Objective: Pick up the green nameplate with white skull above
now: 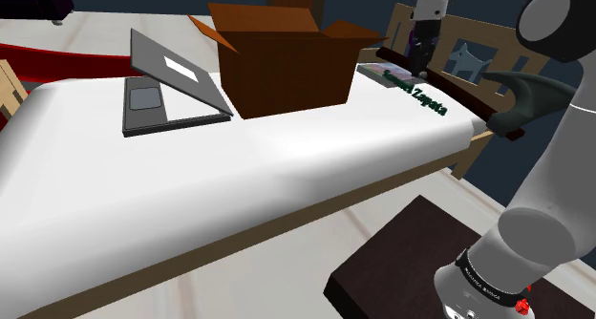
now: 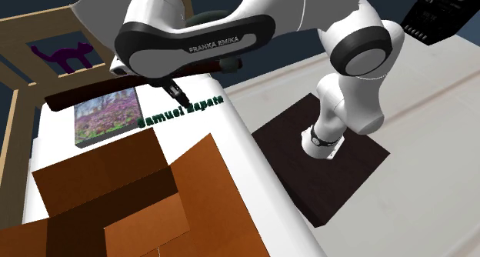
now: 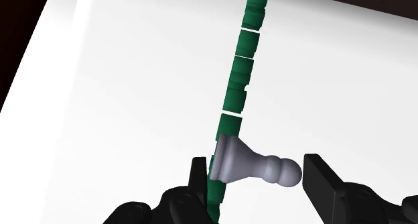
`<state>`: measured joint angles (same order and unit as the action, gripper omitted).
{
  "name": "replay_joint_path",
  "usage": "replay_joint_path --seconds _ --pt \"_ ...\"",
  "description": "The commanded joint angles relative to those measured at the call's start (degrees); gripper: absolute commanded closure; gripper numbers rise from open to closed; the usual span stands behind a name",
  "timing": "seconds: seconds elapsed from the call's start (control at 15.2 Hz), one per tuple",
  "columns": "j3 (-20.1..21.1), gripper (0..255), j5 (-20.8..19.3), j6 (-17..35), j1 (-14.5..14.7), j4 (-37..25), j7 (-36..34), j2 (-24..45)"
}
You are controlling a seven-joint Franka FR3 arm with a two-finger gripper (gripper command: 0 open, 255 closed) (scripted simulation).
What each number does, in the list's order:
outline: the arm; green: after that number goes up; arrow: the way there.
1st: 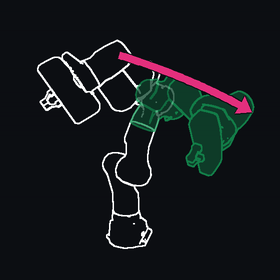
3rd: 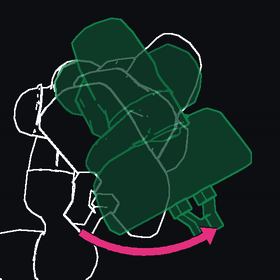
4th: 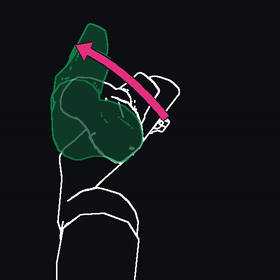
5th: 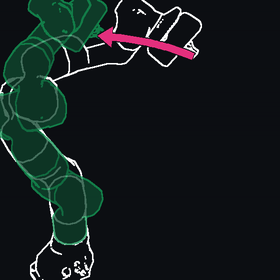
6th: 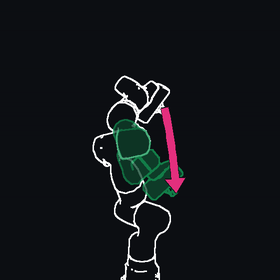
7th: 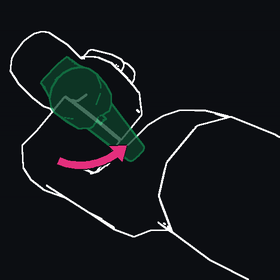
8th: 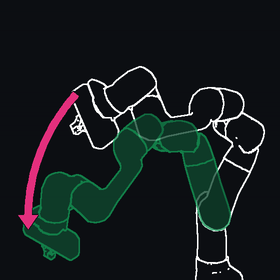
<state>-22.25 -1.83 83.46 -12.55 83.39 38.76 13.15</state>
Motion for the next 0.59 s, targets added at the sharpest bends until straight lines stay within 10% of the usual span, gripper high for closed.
replay_joint_path --seconds 0.0,0.53 --pt "-0.05 255 0.15 -2.0 -0.17 -2.48 0.25 0.52" --pt "-0.22 255 0.58 -7.35 -0.74 -9.27 1.01 2.0"
